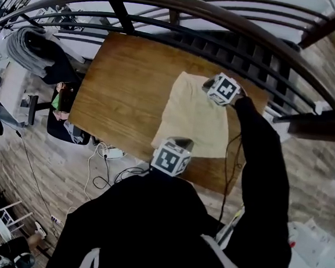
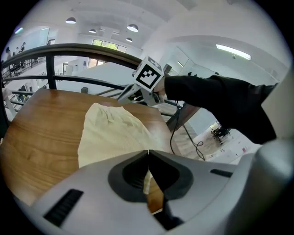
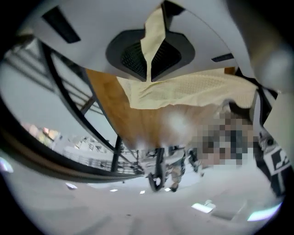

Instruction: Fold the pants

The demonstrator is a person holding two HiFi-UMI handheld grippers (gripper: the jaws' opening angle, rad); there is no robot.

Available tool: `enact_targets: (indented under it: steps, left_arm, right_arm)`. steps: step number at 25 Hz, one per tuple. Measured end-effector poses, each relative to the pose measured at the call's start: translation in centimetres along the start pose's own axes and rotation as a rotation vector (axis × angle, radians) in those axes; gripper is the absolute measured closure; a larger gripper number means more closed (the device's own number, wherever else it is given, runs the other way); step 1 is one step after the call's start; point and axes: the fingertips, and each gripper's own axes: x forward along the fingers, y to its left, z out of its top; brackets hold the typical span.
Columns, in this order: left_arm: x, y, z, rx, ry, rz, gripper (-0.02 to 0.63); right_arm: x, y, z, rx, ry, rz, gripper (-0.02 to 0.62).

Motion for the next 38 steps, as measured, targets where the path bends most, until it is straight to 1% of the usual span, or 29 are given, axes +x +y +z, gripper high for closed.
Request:
enact_targets:
  steps: [2, 3, 4, 6, 7, 8, 10, 12, 13, 14, 15, 16, 18, 21, 24, 27, 30, 34, 38]
  left_arm:
    - [0.1, 0.0, 0.0, 0.001, 0.002, 0.006, 0.598]
    - [0.2, 0.1, 0.0, -0.001, 0.002, 0.01, 0.598]
    - [0.2, 0.2, 0.0, -0.005, 0.003, 0.017, 0.598]
    - [0.4, 0.4, -0.2, -0.012, 0.007, 0.03, 0.598]
    - [0.6, 0.4, -0.3, -0.014, 0.008, 0.032, 0.598]
    - [0.8, 0.4, -0.5, -0.018, 0.009, 0.031, 0.598]
    - [1.3, 0.2, -1.1, -0.032, 0.017, 0.021, 0.598]
    - [1.7, 0.0, -1.4, -0.043, 0.023, 0.016, 0.598]
    - [1.8, -0.1, -1.4, -0.045, 0.025, 0.016, 0.598]
    - [1.9, -0.3, -1.4, -0.048, 0.026, 0.014, 0.598]
    - [2.0, -0.5, -1.4, -0.051, 0.028, 0.011, 0.598]
    - [2.2, -0.6, -1.5, -0.054, 0.03, 0.006, 0.598]
    - [2.4, -1.0, -1.8, -0.059, 0.032, -0.003, 0.598]
    - [2.5, -1.7, -1.2, -0.05, 0.022, -0.017, 0.598]
    - [3.1, -3.2, -0.8, -0.069, 0.011, -0.066, 0.598]
    - [3.7, -4.8, -0.4, -0.071, 0.015, -0.102, 0.598]
    - [4.6, -6.1, -0.1, -0.081, 0.026, -0.133, 0.598]
    - [6.0, -8.0, 0.9, -0.145, 0.026, -0.193, 0.598]
    - [8.1, -9.4, 1.5, -0.194, 0.041, -0.222, 0.598]
  right_arm:
    - [1.9, -0.6, -1.8, 0.27, -0.069, 0.072, 0.573]
    - [2.6, -0.4, -2.3, 0.387, -0.104, 0.122, 0.55]
    - [3.1, 0.0, -2.4, 0.479, -0.138, 0.167, 0.53]
    - [4.1, 0.7, -2.0, 0.607, -0.2, 0.227, 0.501]
    - [4.6, 0.7, -1.8, 0.663, -0.228, 0.24, 0.5]
    - [5.2, 0.6, -1.6, 0.714, -0.246, 0.241, 0.499]
    - [6.4, 0.2, -1.9, 0.783, -0.238, 0.199, 0.499]
    - [7.5, -0.3, -2.6, 0.812, -0.198, 0.141, 0.499]
    - [7.9, -0.5, -2.9, 0.829, -0.188, 0.129, 0.499]
    - [8.0, -0.6, -2.9, 0.85, -0.195, 0.14, 0.5]
    - [7.9, -0.6, -2.6, 0.878, -0.218, 0.176, 0.551]
    - [7.6, -0.4, -2.2, 0.908, -0.249, 0.222, 0.584]
    - [6.8, -0.5, -1.6, 0.949, -0.29, 0.289, 0.588]
    - [5.5, -0.9, -1.8, 0.939, -0.283, 0.316, 0.589]
    - [3.7, -1.5, -2.4, 0.937, -0.28, 0.342, 0.591]
    - [1.6, -2.4, -3.6, 0.931, -0.264, 0.323, 0.591]
    - [0.7, -3.2, -4.6, 0.931, -0.26, 0.325, 0.59]
    - [-0.1, -4.6, -5.4, 0.932, -0.287, 0.322, 0.591]
    - [0.1, -5.9, -7.5, 0.929, -0.255, 0.273, 0.589]
